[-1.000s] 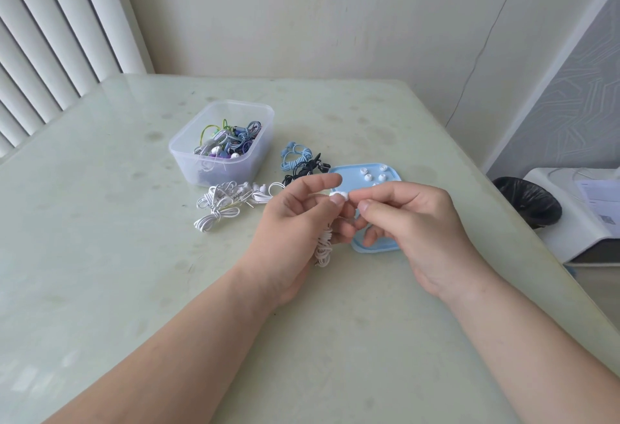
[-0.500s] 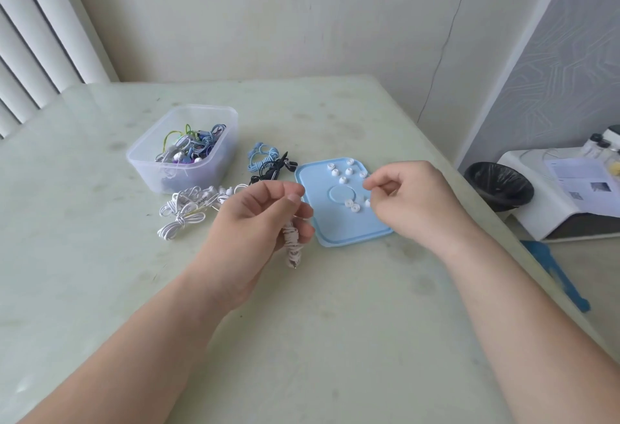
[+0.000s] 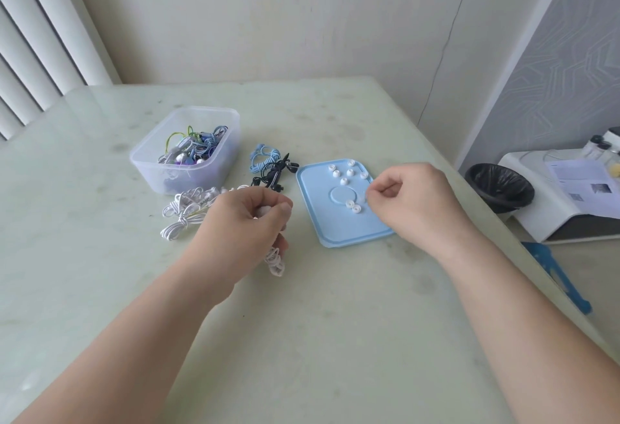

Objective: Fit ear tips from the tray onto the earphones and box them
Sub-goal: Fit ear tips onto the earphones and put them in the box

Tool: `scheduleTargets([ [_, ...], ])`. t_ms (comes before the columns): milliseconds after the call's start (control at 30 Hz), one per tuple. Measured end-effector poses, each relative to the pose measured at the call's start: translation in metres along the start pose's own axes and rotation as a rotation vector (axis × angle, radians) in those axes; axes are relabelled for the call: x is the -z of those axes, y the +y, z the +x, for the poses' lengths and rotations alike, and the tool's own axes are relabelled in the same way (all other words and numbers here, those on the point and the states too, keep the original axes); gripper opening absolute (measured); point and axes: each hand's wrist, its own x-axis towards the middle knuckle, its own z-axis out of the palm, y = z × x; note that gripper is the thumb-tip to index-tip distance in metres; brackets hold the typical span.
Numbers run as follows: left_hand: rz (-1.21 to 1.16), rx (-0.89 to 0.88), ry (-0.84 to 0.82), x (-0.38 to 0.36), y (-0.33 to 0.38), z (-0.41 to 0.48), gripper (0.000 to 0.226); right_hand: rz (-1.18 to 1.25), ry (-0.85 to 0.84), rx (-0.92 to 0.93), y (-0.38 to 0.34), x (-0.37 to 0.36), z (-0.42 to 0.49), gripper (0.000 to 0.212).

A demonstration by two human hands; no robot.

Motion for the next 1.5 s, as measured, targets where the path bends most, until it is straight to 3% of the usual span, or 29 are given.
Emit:
scheduleTargets([
  [133, -0.402, 0.076, -0.108, -0.002, 0.005, -0.003, 0.019, 0.475, 0.095, -0.082, -0.018, 0.008, -0.005, 0.005],
  [233, -0.685, 0.091, -0.231, -0.005, 0.015, -0.009, 0.014, 0.701, -0.111, -0.111, -0.033, -0.007, -0.018, 0.004],
  [333, -0.764, 0.059, -0.291, -0.007, 0.017, -0.012, 0.012, 0.839, -0.344, -0.111, -0.041, -0.025, -0.031, 0.006],
  [433, -0.742, 0.009, -0.301, -0.006, 0.013, -0.011, 0.005, 0.925, -0.407, -0.105, -0.042, -0.033, -0.035, 0.01],
  [600, -0.672, -0.023, -0.243, -0.008, 0.005, -0.007, 0.022, 0.957, -0.278, -0.073, -0.044, -0.04, -0.04, 0.011],
  [833, -0.394, -0.148, -0.137, -0.009, -0.002, -0.005, 0.024, 1.044, -0.244, -0.127, -0.044, -0.038, -0.039, 0.011],
  [933, -0.306, -0.171, -0.117, -0.011, -0.002, -0.008, 0.012, 1.036, -0.233, -0.148, -0.041, -0.037, -0.037, 0.013],
  [1267, -0.555, -0.039, -0.107, -0.008, 0.0, -0.005, 0.009, 1.138, -0.293, -0.294, -0.039, -0.032, -0.03, 0.017],
  [1500, -0.471, -0.08, -0.072, -0.008, -0.001, -0.005, 0.008, 1.171, -0.383, -0.312, -0.039, -0.028, -0.028, 0.013],
])
